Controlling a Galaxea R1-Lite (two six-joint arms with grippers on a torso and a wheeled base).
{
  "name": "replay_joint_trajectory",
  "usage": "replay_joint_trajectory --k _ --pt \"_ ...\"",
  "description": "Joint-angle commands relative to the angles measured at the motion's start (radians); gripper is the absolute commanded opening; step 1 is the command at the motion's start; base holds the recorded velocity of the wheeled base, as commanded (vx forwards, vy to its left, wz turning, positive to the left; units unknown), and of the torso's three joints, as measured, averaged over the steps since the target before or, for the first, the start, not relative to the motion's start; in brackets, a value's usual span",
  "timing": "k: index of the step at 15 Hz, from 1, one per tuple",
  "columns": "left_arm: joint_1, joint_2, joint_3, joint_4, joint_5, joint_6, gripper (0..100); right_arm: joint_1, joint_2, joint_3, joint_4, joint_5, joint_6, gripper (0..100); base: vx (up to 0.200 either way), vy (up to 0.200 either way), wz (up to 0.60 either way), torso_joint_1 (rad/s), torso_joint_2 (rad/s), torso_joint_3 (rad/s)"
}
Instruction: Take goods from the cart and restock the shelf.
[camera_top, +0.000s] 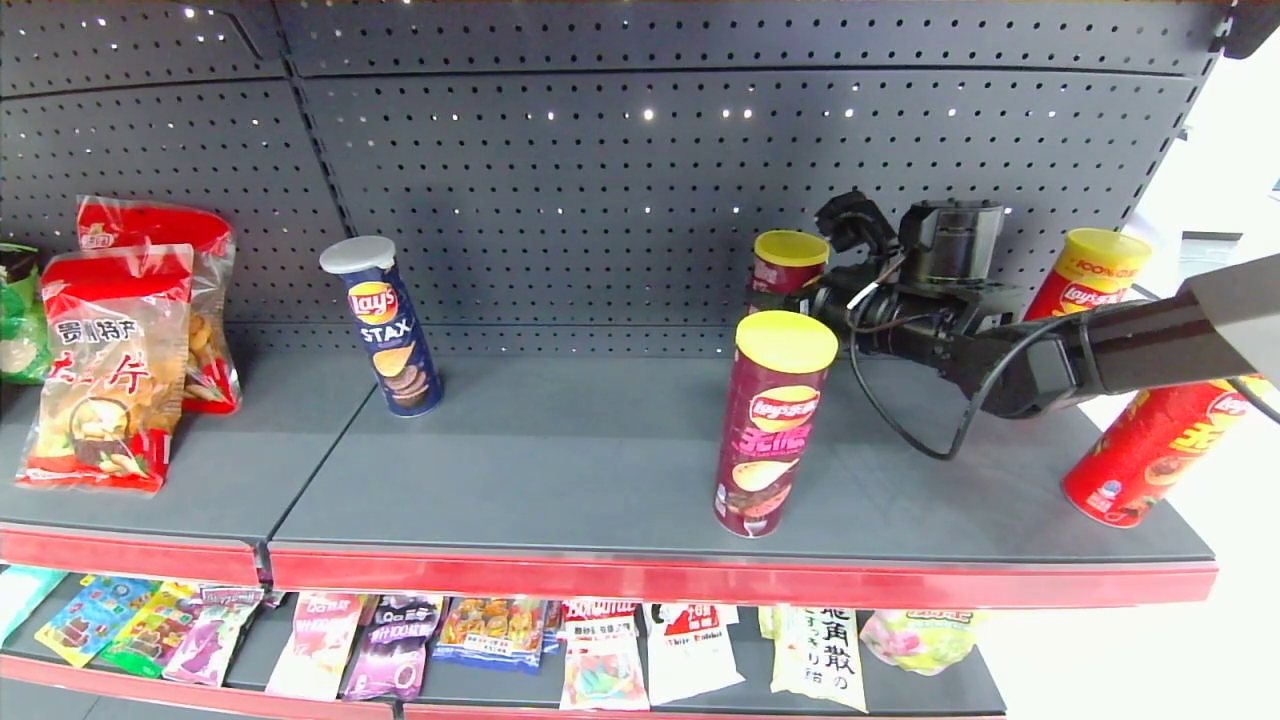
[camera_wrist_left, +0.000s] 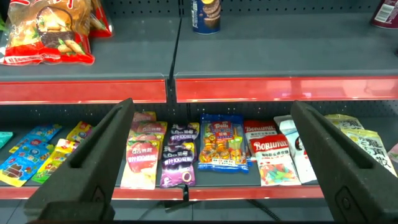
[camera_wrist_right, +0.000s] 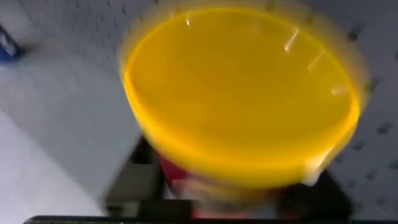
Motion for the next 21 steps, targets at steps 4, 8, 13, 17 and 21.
replay_joint_trajectory --k 4,8,13,17,21 --pt "0.0 0.0 0.0 0.0 0.0 -0.001 100 -0.001 -0.004 -0.003 -0.006 0.0 -0.002 100 0.0 0.0 0.0 0.0 0.0 0.0" --pt "0.0 0.0 0.0 0.0 0.0 0.0 100 -0.008 -0.062 0.051 -0.006 0.0 0.001 100 0.0 0.0 0.0 0.0 0.0 0.0" --pt "0.0 0.0 0.0 0.0 0.0 0.0 100 -0.021 -0.183 0.167 -0.007 0.0 0.007 100 0.0 0.0 0.0 0.0 0.0 0.0" --pt "0.0 0.0 0.0 0.0 0.0 -0.001 100 -0.038 -0.268 0.279 -0.015 0.0 0.007 100 0.0 0.0 0.0 0.0 0.0 0.0" --pt "0.0 0.0 0.0 0.0 0.0 0.0 100 -0.049 -0.346 0.385 -0.015 -0.001 0.007 100 0.0 0.0 0.0 0.0 0.0 0.0"
